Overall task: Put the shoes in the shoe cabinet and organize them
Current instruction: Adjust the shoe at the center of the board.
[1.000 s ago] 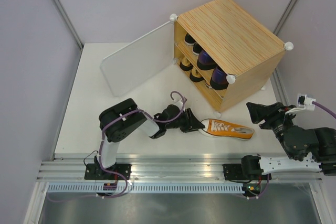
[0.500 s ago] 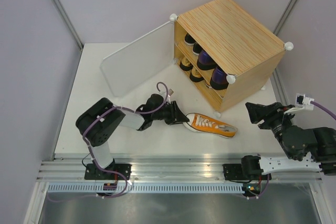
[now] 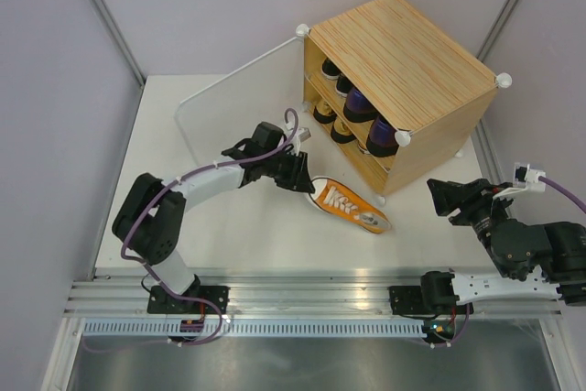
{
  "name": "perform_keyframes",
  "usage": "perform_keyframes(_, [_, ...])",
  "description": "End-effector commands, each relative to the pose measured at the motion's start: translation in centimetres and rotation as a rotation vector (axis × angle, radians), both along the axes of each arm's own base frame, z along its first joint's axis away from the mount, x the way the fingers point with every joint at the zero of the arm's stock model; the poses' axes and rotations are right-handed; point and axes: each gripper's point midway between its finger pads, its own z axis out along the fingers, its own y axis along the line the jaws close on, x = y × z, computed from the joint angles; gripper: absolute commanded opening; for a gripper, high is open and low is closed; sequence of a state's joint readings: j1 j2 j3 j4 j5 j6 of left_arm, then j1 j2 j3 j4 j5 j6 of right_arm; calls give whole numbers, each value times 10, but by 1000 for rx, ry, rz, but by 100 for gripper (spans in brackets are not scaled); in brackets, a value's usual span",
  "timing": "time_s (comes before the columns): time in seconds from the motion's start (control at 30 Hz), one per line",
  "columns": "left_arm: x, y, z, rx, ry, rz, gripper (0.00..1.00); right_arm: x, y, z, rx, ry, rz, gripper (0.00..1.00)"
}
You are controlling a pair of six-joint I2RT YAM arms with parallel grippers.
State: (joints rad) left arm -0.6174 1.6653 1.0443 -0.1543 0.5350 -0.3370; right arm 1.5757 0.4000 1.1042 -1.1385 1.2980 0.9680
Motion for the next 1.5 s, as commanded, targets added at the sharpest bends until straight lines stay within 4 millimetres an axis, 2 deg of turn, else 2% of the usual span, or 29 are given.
perform_keyframes(0.0, [17, 45, -3, 145, -69, -17, 4, 0, -4, 6, 22, -6, 7, 59])
perform_keyframes(0.1, [30, 57, 4, 158, -82, 10, 13, 0, -5, 5, 18, -7, 9, 59])
perform_keyframes(0.13, [35, 61, 3, 182, -85, 30, 19, 0, -5, 7, 15, -8, 13, 59])
perform_keyframes(0.27, [52, 62, 10, 200, -111, 83, 56, -1, -5, 7, 8, -8, 24, 59])
perform_keyframes(0.33, [57, 63, 11, 207, -113, 107, 64, -1, -7, 8, 5, -10, 25, 59])
perform_keyframes(0.4, [61, 64, 17, 209, -119, 143, 78, -1, -7, 8, 8, -10, 25, 59])
perform_keyframes(0.47, [67, 72, 22, 232, -141, 198, 83, -1, -6, 8, -2, -12, 24, 59])
perform_keyframes(0.6, [68, 78, 42, 204, -165, 280, 86, -3, 1, 6, -38, -10, 50, 59])
perform_keyframes(0.7, [56, 76, 60, 129, -167, 309, 86, -4, 14, 2, -85, -10, 72, 59])
perform_keyframes(0.77, [43, 77, 79, 62, -190, 316, 85, -8, 32, -6, -159, -5, 114, 59])
perform_keyframes(0.83, [32, 82, 88, 43, -203, 316, 85, -11, 50, -15, -246, 3, 150, 59])
perform_keyframes(0.87, [23, 87, 105, 20, -241, 316, 85, -12, 55, -18, -276, 4, 158, 59])
perform_keyframes(0.97, [4, 100, 127, -1, -289, 327, 85, -15, 73, -35, -368, 15, 193, 59])
perform_keyframes(1.0, [-6, 107, 147, -33, -343, 338, 85, -16, 77, -40, -386, 18, 202, 59])
perform_keyframes(1.07, [-13, 122, 150, -5, -380, 377, 86, -17, 84, -56, -414, 28, 208, 59])
perform_keyframes(1.1, [-20, 132, 165, -18, -436, 399, 86, -18, 86, -61, -419, 32, 212, 60])
perform_keyframes(1.17, [-22, 154, 155, 61, -470, 467, 87, -20, 93, -76, -417, 43, 227, 60])
perform_keyframes(1.2, [-25, 164, 158, 75, -498, 500, 88, -20, 94, -89, -438, 46, 233, 60])
perform_keyframes(1.27, [-26, 181, 147, 142, -515, 551, 89, -22, 104, -98, -420, 47, 249, 61])
perform_keyframes(1.3, [-28, 185, 143, 159, -514, 554, 89, -23, 106, -109, -429, 53, 252, 62])
perform_keyframes(1.47, [-39, 196, 126, 177, -535, 564, 89, -20, 112, -127, -403, 73, 202, 66])
